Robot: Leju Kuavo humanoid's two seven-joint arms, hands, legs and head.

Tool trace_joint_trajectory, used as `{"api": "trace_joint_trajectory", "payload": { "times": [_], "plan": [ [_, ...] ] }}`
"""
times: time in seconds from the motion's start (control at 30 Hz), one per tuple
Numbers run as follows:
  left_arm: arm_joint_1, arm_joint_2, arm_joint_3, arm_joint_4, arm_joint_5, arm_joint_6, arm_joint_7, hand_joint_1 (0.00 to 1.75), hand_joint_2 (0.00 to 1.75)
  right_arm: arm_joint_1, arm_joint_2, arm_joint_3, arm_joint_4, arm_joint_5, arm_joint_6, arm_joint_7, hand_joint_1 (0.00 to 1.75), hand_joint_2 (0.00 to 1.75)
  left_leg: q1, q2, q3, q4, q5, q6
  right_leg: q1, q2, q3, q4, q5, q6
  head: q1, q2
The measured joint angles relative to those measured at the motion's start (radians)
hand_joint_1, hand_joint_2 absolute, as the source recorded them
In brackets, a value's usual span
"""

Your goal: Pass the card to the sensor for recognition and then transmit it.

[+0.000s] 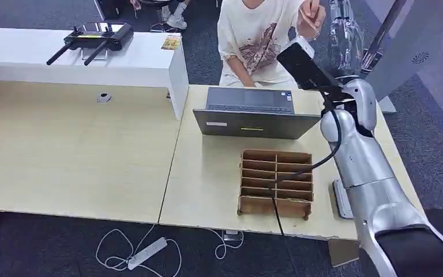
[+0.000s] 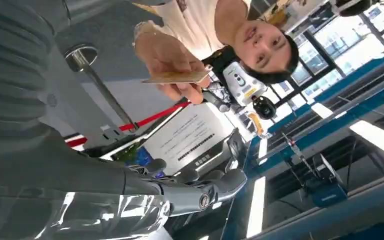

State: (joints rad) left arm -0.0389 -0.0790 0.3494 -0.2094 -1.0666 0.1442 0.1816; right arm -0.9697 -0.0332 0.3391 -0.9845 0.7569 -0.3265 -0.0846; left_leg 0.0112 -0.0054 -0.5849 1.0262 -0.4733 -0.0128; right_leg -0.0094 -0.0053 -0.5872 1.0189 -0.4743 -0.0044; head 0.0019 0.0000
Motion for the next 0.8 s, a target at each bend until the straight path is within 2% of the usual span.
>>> {"api": "trace_joint_trajectory", "payload": {
  "times": [0.13, 0.3, 0.67, 0.8],
  "plan": [
    [0.000, 0.000, 0.013, 0.000, 0.000, 0.004, -0.003, 0.00, 0.00, -0.077, 0.017, 0.027, 0.101, 0.096, -0.021, 0.052, 0.00, 1.75, 0.000, 0.001, 0.000, 0.000, 0.000, 0.000, 0.000, 0.000, 0.000, 0.000, 0.001, -0.001, 0.000, 0.000],
    [0.000, 0.000, 0.025, 0.000, -0.002, 0.007, -0.008, 0.00, 0.00, -0.161, 0.045, 0.037, 0.234, 0.102, -0.040, 0.061, 0.00, 1.75, 0.000, -0.001, 0.000, 0.000, 0.001, 0.000, 0.000, -0.001, 0.000, 0.000, 0.001, -0.001, 0.000, 0.000],
    [0.000, 0.000, 0.045, 0.000, -0.012, 0.006, -0.012, 0.00, 0.00, -0.219, 0.052, 0.037, 0.408, 0.135, -0.057, 0.071, 0.00, 1.75, 0.000, 0.000, 0.000, 0.000, 0.001, 0.000, 0.000, 0.000, 0.000, 0.000, 0.001, -0.001, 0.000, 0.000],
    [0.001, 0.000, 0.047, 0.000, -0.014, 0.006, -0.004, 0.00, 0.00, -0.231, 0.052, 0.037, 0.450, 0.143, -0.058, 0.075, 0.05, 1.75, 0.000, 0.000, 0.000, 0.000, 0.001, 0.000, 0.000, 0.000, 0.000, 0.000, 0.001, -0.001, 0.000, 0.000]
  ]
}}
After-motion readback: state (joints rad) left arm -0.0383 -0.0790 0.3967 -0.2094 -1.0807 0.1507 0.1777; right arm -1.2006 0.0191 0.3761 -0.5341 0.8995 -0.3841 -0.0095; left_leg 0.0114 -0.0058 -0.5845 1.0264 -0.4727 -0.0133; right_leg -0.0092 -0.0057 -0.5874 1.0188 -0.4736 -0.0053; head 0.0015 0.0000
